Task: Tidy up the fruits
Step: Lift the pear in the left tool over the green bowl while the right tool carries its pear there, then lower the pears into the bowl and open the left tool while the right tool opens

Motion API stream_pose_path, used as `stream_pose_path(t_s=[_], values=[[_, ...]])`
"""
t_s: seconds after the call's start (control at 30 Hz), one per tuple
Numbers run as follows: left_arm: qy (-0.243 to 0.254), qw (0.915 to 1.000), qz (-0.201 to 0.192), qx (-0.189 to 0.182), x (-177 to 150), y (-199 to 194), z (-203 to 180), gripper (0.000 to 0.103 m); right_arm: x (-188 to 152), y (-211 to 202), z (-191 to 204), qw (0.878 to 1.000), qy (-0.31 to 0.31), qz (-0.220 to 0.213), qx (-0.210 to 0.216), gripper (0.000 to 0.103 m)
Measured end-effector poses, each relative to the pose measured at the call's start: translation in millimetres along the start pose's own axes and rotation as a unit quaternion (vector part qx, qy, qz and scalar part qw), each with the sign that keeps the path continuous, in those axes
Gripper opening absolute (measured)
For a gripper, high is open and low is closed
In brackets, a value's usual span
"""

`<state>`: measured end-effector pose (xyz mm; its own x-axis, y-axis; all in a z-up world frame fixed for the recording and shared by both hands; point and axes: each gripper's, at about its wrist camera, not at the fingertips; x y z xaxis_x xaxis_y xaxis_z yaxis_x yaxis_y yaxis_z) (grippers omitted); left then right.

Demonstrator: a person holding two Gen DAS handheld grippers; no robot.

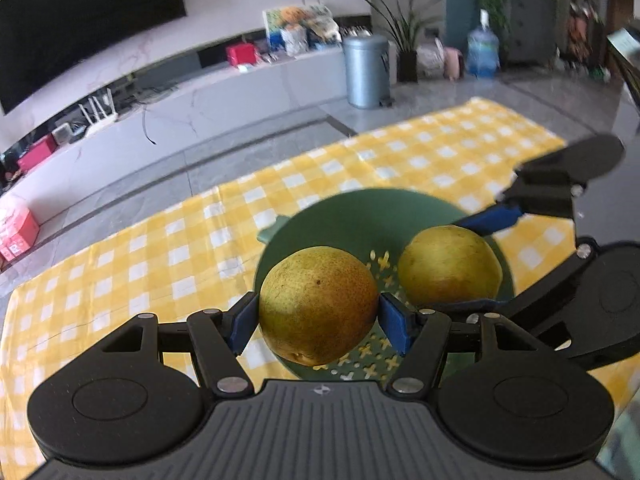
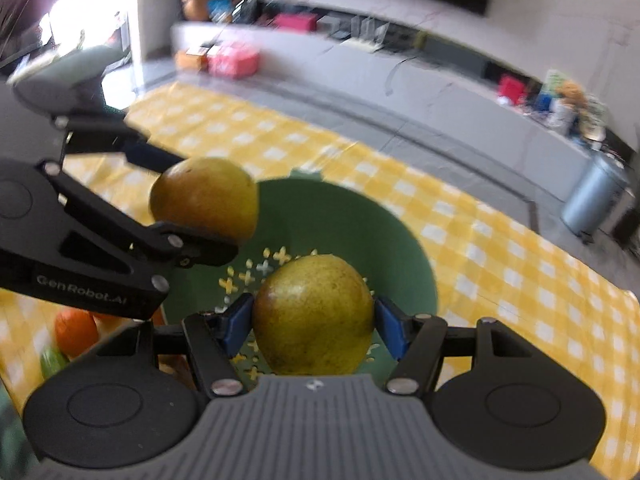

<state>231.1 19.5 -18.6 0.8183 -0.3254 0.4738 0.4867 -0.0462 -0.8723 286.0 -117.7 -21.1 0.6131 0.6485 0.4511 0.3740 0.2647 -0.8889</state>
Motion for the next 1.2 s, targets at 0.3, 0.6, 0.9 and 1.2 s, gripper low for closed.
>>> stream_pose_path(t_s=[0.3, 0.6, 0.9, 1.2], values=[[0.022, 0.9988, 0.038, 0.02, 5.7, 28.3, -1.0, 0.074, 22.3, 40.8, -5.0, 0.996, -0.049, 0.065, 0.038, 0.062], [0.08, 0.9934, 0.057, 0.06, 10.5, 40.3, -18.8, 0.074, 26.1, 59.8, -5.9, 0.99, -0.066, 0.112, 0.052, 0.062], [0.069, 0.9928, 0.093, 0.029, 14.4, 60.5, -17.4, 0.074, 22.5, 69.2, -8.8, 0.987, -0.081, 0.135, 0.039, 0.063], [0.053, 0.9941, 0.09, 0.031, 13.6, 62.8, -17.9, 0.078, 22.5, 70.5, -10.8, 0.986, -0.091, 0.137, 0.036, 0.063]])
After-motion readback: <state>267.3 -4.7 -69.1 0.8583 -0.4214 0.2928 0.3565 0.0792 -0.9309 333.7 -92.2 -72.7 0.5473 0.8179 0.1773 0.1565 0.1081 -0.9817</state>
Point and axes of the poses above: each gripper's, at about its wrist camera, not at the fingertips, and y roughly the way its jaws point, z to its left, x to its top, and after that the axes turned 14 degrees about z, right-handed
